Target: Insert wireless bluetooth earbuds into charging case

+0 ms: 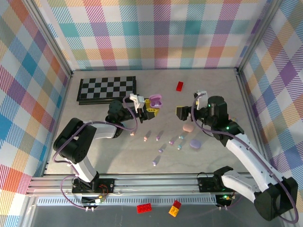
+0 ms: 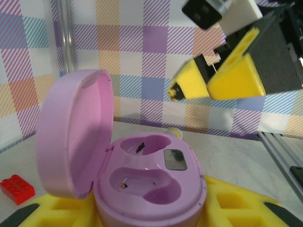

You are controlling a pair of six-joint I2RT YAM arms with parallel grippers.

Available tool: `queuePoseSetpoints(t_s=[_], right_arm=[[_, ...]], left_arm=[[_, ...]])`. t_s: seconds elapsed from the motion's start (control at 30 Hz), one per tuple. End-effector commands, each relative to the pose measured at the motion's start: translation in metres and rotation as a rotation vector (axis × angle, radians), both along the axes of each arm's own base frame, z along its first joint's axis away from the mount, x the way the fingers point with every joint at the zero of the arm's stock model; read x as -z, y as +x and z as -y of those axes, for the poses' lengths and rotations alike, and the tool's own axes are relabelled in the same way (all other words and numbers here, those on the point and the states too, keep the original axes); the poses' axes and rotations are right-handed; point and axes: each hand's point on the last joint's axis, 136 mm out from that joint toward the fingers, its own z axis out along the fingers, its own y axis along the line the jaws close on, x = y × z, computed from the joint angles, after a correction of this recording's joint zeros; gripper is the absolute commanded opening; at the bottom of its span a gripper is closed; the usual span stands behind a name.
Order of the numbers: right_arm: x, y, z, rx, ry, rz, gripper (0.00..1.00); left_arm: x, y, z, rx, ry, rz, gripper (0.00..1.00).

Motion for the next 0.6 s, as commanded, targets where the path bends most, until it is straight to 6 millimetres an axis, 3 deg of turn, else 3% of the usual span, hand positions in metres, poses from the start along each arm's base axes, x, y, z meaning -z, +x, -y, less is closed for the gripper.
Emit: queuePoseSetpoints(t_s=[0.0,0.17,0.27,0.43,0.57], right_arm=[[0.010,-0.009,0.000,0.058,0.165,-0.110,0.99],[0.063,-0.026,-0.007,0.171,0.362,-0.448,0.91],[0.094,-0.042,-0.023,0.176,0.387,-0.582,0.90],[0.127,-0.060,-0.038,0.198,0.362,-0.728,0.82],[0.140,-0.069,-0.049,0.233,0.438,-0.824,0.72]], left_arm=[[-0.004,0.000,-0.007,-0.031,0.031,0.047,0.40],[-0.007,0.002,-0.008,-0.046,0.038,0.052,0.40],[-0.009,0.006,-0.009,-0.053,0.035,0.052,0.40],[-0.011,0.011,-0.013,-0.065,0.023,0.043,0.40],[-0.007,0.019,-0.021,-0.088,0.024,0.029,0.40]])
